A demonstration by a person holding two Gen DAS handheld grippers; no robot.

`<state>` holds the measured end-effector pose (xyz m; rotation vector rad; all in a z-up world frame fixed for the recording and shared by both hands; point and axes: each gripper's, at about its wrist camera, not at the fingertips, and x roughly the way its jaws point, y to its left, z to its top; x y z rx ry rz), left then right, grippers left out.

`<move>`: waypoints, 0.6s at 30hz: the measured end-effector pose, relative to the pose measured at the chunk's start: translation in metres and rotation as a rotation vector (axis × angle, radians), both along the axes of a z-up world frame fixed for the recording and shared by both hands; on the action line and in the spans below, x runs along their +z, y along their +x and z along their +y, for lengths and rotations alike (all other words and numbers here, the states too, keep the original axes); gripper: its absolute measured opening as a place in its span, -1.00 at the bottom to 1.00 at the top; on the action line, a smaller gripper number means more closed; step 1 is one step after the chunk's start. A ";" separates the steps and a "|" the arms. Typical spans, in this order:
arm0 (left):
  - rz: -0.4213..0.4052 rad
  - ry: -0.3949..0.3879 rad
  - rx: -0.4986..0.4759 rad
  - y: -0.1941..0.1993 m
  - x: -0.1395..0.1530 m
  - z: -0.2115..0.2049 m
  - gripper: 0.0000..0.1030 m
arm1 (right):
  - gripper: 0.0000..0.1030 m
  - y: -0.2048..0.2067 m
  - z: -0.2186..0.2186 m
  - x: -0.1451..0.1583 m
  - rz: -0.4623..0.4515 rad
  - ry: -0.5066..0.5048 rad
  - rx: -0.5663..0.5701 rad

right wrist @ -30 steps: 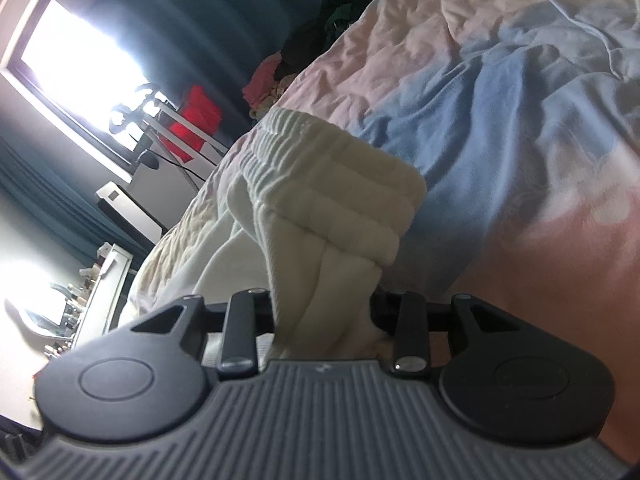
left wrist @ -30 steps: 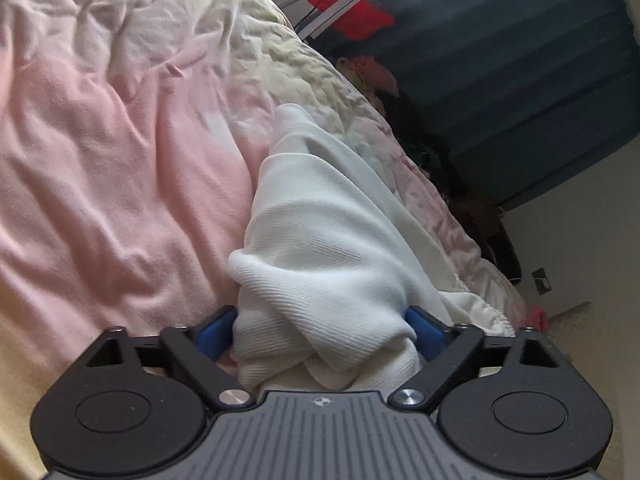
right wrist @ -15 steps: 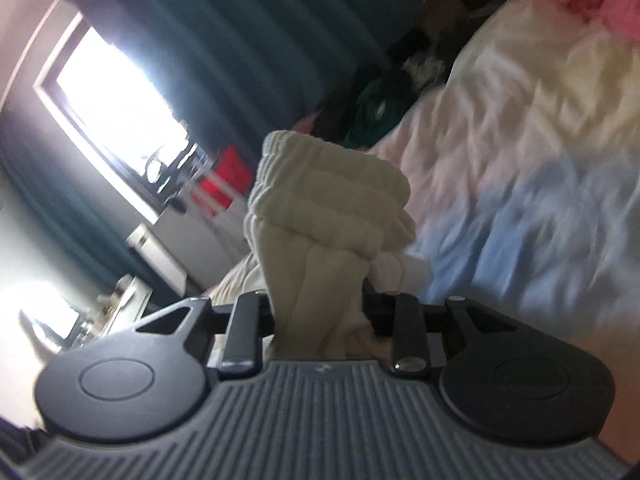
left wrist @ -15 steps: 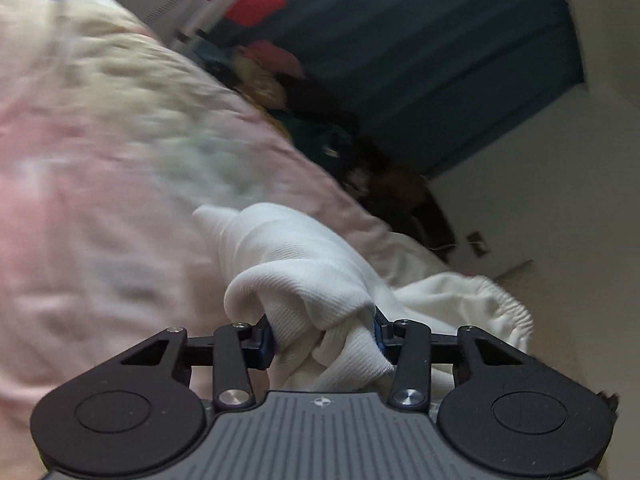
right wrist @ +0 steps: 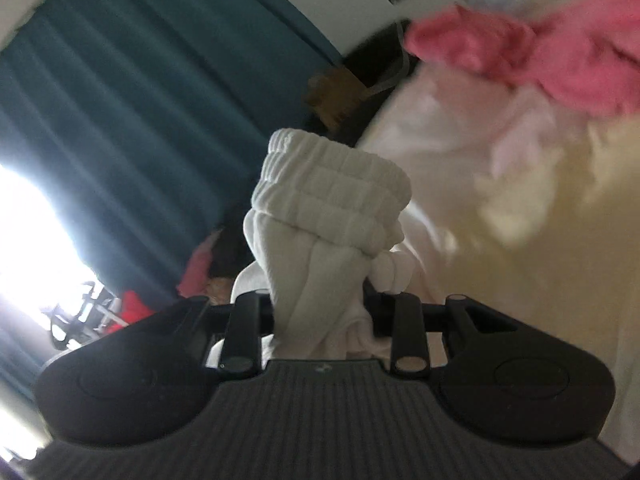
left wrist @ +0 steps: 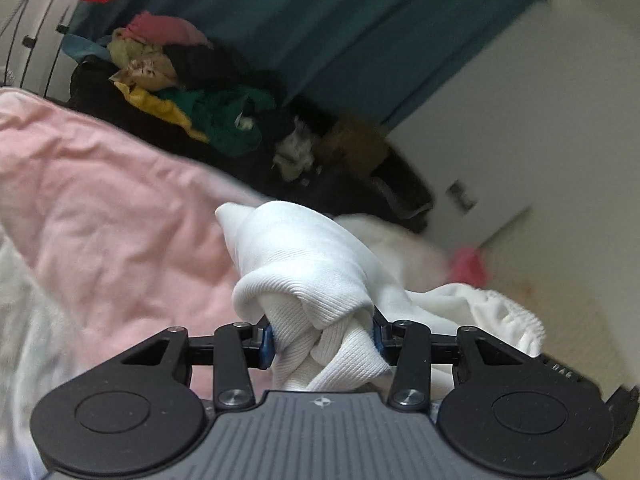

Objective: Fold clothes

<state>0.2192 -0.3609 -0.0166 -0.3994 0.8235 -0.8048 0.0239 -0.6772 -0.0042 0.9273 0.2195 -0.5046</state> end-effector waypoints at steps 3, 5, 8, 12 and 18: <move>-0.003 0.052 -0.048 -0.013 -0.043 0.008 -0.10 | -0.34 -0.024 0.003 -0.061 0.011 0.099 -0.001; -0.014 0.077 -0.076 -0.022 -0.066 0.015 -0.04 | -0.30 -0.041 0.006 -0.100 0.016 0.159 0.000; -0.060 0.088 -0.089 -0.029 -0.079 0.021 0.06 | -0.24 -0.062 0.015 -0.135 -0.019 0.179 0.003; -0.090 0.118 -0.104 -0.035 -0.079 0.024 0.27 | -0.17 -0.070 0.012 -0.147 -0.056 0.238 0.009; -0.132 0.241 -0.096 -0.072 -0.024 0.039 0.58 | -0.12 -0.081 0.028 -0.099 0.155 0.220 -0.016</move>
